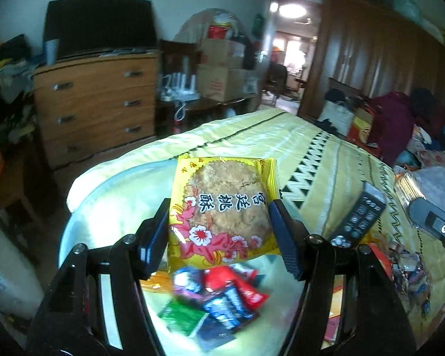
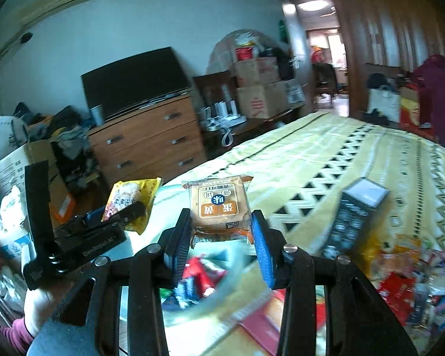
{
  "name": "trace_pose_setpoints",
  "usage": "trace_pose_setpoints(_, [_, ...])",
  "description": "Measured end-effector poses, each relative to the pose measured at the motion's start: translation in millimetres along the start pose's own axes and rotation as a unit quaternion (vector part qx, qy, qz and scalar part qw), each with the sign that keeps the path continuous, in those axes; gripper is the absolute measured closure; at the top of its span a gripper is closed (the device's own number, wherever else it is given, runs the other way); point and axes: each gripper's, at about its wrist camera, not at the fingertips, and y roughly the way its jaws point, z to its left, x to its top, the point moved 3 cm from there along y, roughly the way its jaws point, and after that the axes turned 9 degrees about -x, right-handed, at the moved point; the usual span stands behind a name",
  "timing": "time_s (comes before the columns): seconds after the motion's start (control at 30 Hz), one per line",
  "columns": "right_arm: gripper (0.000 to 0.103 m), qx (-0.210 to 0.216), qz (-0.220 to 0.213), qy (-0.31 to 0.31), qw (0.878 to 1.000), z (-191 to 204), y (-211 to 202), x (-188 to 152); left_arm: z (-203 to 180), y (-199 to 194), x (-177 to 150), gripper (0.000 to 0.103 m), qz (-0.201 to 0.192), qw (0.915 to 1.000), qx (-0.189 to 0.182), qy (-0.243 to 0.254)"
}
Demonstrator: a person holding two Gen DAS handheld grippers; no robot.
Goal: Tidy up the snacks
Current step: 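Carry both packets over the clear plastic bowl with both tools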
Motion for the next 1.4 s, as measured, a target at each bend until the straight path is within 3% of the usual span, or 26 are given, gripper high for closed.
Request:
trace_pose_setpoints(0.23, [0.059,0.035,0.030,-0.014,0.999,38.5,40.4,-8.1,25.7,9.4,-2.9,0.037,0.020,0.9996,0.008,-0.019])
trace_pose_setpoints(0.43, [0.059,0.037,0.048,-0.022,0.998,49.6,59.9,-15.0,32.0,6.1,-2.4,0.037,0.024,0.9995,0.003,-0.022])
trace_pose_setpoints(1.4, [0.059,0.037,0.062,-0.013,0.997,43.8,64.7,-22.0,34.6,13.5,-8.2,0.037,0.048,0.9987,0.011,-0.014])
